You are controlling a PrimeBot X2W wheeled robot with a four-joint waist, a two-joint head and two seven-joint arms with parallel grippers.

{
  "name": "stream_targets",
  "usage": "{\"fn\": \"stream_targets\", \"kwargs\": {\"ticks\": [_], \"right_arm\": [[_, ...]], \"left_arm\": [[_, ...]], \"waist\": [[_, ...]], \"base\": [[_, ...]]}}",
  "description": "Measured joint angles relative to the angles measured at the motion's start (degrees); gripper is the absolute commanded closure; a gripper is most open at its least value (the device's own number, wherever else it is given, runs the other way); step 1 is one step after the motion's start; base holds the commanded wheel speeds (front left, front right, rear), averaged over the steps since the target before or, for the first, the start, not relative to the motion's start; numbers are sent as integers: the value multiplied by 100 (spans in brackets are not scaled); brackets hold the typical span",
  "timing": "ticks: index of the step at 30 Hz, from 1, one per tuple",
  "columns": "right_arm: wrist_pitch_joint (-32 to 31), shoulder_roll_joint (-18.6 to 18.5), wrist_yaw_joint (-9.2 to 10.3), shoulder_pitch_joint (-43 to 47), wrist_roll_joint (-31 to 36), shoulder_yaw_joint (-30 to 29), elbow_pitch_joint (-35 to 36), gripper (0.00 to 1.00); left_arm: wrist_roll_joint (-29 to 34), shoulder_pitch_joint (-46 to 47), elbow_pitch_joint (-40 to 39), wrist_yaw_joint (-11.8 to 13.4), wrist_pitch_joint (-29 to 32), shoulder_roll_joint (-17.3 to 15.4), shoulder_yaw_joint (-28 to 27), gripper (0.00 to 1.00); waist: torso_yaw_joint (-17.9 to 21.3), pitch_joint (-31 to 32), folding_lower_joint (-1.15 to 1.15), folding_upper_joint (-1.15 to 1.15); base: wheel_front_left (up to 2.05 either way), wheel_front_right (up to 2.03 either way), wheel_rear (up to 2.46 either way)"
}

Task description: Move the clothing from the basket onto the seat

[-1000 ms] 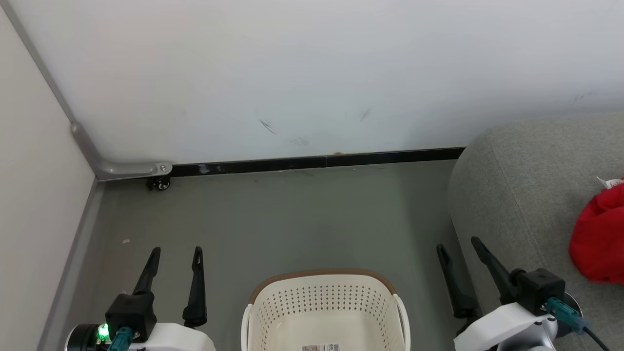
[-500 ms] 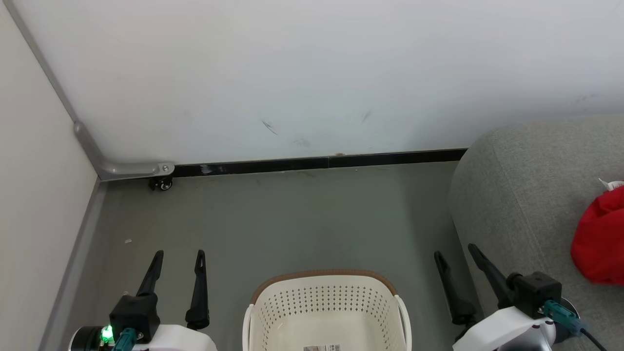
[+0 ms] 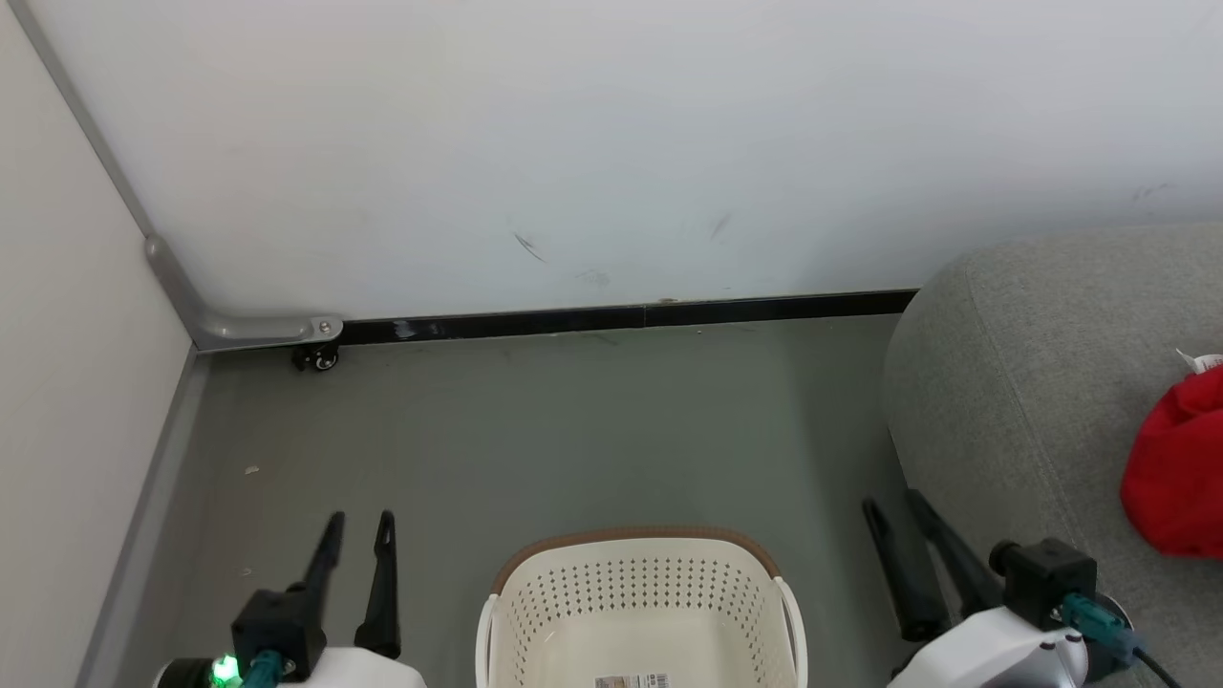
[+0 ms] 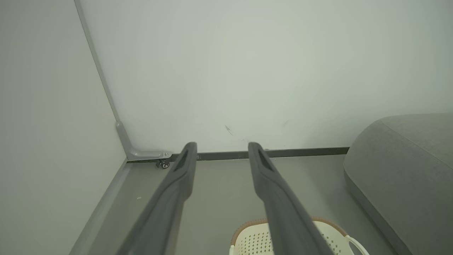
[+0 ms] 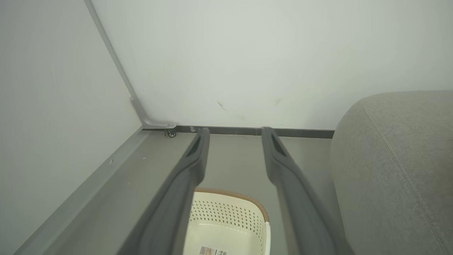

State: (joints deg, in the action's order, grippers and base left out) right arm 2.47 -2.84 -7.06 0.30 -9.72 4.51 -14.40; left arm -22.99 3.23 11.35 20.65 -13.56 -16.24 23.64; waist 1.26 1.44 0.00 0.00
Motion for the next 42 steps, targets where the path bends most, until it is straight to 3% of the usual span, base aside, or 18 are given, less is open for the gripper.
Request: {"fn": "stream_targets", "kwargs": {"ticks": [9,22,30,42], "right_arm": [[4,9,1,228,-214,2,-229,100],[3,12,1,222,-1525,-57,-101,100],[-62,18,1,209,-2085,-157,-91,100],[-155,10,1,199,-3116,-269,-66,100]], "left_arm": [[-234,-220,149,-59,54,199,22,100],[-1277,-224,43,-361,270,358,-335,100],[-1748,-229,10,-560,403,432,-534,100],[-2622,-231,-15,-891,637,568,-867,100]], "waist": [[-3,-8,0,0],[-23,-33,4,0],[-31,-31,30,0],[-46,6,89,0]], "base": [[0,0,0],[0,0,0],[0,0,0],[0,0,0]]}}
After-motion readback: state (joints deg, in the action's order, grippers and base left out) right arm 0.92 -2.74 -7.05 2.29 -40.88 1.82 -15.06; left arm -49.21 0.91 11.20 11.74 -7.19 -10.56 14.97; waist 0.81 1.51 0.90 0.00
